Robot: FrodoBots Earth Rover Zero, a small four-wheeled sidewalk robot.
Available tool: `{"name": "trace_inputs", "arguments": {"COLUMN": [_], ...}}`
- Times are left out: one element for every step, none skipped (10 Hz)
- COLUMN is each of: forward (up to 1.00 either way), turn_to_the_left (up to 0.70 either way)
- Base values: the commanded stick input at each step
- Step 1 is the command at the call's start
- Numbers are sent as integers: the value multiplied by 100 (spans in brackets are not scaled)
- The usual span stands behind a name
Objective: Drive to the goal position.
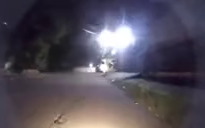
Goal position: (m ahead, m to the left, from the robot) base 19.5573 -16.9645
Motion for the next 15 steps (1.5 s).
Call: {"name": "trace_inputs", "arguments": {"forward": [70, 70, 70, 70, 70, 70, 70, 70, 70, 70, 70, 70, 70, 70, 70], "turn_to_the_left": [0, 0, 0, 0, 0, 0, 0, 0, 0, 0, 0, 0, 0, 0, 0]}}
